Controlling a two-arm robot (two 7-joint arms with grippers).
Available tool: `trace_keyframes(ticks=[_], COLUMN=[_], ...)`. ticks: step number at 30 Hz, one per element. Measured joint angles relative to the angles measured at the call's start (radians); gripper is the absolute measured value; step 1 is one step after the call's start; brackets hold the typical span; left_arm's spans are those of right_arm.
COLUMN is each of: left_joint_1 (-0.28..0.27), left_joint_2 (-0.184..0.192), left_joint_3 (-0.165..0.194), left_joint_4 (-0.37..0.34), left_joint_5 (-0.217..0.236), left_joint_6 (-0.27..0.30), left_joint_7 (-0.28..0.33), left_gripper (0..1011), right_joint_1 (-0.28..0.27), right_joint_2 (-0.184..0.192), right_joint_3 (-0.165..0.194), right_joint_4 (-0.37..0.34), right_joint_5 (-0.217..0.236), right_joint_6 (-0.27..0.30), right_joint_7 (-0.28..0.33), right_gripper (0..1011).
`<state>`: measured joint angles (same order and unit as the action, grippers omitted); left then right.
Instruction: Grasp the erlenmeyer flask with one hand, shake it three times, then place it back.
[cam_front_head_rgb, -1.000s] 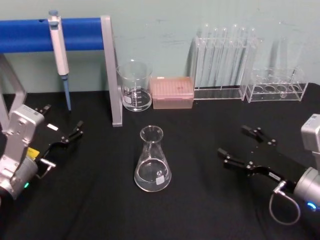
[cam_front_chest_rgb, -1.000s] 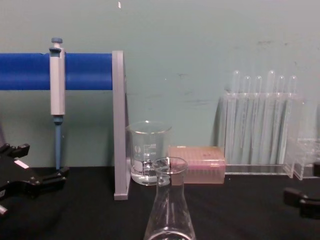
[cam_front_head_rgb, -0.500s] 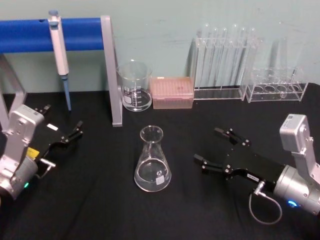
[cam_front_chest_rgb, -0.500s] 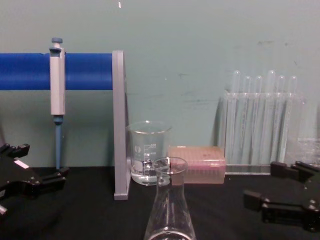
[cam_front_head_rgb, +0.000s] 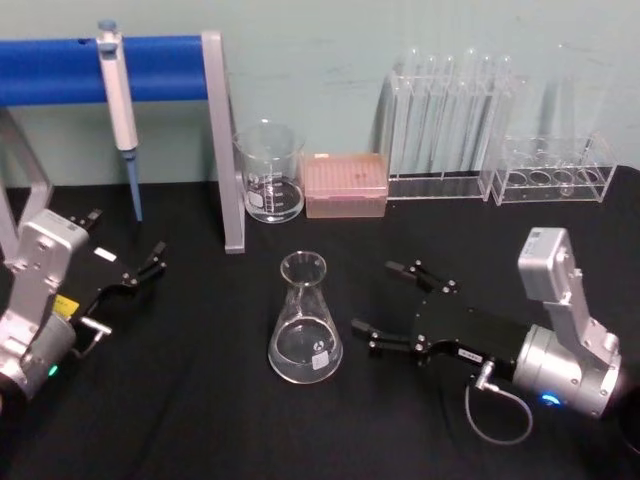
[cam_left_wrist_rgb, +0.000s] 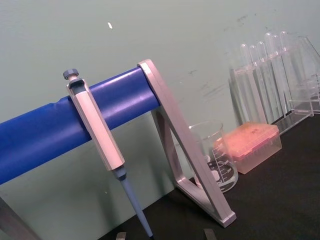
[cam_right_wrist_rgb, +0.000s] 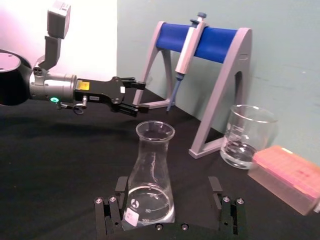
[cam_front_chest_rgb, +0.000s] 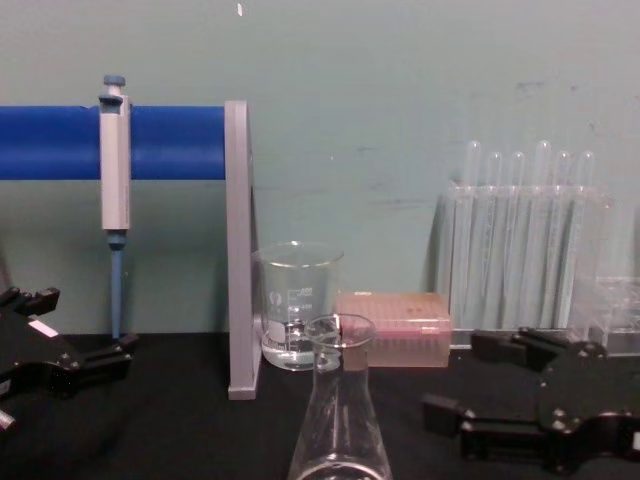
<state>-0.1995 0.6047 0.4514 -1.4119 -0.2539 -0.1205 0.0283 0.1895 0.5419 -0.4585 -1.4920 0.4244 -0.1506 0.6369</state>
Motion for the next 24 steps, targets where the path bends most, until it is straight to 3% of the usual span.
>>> trace_keyframes(ticks=[24], left_joint_1=[0.000], left_joint_2=[0.000], left_joint_3=[0.000], left_joint_4=[0.000], left_joint_5=[0.000], left_joint_6=[0.000], left_joint_7=[0.000], left_gripper=[1001], right_joint_1=[0.132], right_joint_2=[-0.094], right_joint_3=[-0.067], right_joint_4=[0.173], right_joint_5=[0.017], right_joint_6=[-0.019], right_joint_7=[0.088], right_gripper=[1000])
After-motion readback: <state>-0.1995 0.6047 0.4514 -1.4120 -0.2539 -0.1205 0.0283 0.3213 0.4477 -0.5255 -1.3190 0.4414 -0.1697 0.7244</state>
